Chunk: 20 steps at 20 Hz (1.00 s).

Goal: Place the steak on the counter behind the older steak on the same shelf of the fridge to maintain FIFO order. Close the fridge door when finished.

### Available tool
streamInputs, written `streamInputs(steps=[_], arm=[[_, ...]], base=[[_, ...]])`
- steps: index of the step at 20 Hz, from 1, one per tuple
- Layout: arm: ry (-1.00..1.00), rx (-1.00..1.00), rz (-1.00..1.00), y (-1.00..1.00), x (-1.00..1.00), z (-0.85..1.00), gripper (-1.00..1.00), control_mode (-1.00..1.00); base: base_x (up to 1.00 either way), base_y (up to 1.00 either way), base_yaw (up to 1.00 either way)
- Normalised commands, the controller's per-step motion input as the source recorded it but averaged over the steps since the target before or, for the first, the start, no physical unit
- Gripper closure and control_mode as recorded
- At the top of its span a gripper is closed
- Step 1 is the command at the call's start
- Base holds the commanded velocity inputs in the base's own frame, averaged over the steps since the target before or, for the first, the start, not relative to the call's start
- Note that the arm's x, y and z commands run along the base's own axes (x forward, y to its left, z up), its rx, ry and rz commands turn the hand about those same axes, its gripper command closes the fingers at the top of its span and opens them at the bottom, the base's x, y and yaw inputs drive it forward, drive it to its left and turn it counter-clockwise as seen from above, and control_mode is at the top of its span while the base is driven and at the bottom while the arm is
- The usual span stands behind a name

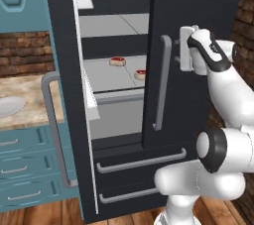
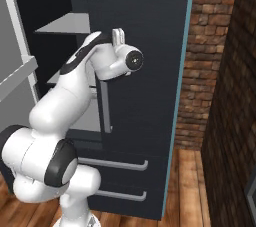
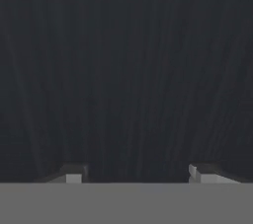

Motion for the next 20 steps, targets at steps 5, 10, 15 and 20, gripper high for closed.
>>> streamInputs(steps=[5,10,15,20], arm=[[-0.07,-0.02,0.00,0.00,-0.97,0.27,-1.00,-1.00],[-0.05,-0.02,-0.01,0.02,-0.91,0.31,-1.00,-1.00],[0.04,-0.05,0.00,0.06,-0.23,-0.12,-1.00,-1.00],[-0.19,-0.28,0.09,0.79,-1.00,0.20,-1.00,-1.00]], base=[[0.00,0.00,0.00],[0.00,0.00,0.00],[0.00,0.00,0.00],[0.00,0.00,0.00]])
